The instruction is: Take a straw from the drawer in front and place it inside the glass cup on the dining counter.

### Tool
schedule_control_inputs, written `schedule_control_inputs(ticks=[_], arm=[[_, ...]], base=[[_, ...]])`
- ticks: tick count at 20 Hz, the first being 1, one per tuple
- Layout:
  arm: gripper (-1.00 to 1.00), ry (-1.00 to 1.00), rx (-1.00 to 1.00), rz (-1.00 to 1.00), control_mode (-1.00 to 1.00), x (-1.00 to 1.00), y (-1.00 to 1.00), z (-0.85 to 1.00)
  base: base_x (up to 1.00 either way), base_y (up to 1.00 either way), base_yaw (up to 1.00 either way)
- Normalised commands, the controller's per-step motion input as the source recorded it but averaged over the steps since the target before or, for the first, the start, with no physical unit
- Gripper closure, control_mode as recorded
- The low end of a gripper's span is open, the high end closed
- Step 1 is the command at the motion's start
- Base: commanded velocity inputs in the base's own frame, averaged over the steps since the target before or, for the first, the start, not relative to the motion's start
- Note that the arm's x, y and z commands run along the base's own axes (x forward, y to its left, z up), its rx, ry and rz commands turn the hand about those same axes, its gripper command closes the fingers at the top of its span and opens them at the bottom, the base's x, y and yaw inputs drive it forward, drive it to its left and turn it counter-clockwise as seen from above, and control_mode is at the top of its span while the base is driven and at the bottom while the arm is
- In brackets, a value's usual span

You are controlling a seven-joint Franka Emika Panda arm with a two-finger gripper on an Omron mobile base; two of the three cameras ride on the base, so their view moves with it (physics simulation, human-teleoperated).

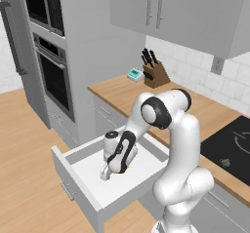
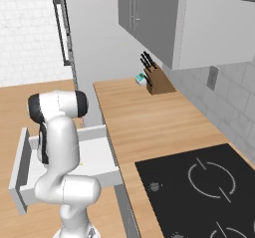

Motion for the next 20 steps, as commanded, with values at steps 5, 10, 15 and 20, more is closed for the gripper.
schedule_control_inputs(ticks=[5,10,15,20], arm=[[-1.00,0.00,0.00,0.03,-1.00,0.30,0.00,-0.14],[-1.00,0.00,0.00,0.04,-1.00,0.23,0.00,-0.28],[1.00,0.00,0.00,0.04,-1.00,0.10,0.01,-0.39],[1.00,-0.03,0.00,0.03,-1.00,-0.11,0.00,-0.25]], base=[[0.00,0.00,0.00],[0.00,0.00,0.00],[0.00,0.00,0.00],[0.00,0.00,0.00]])
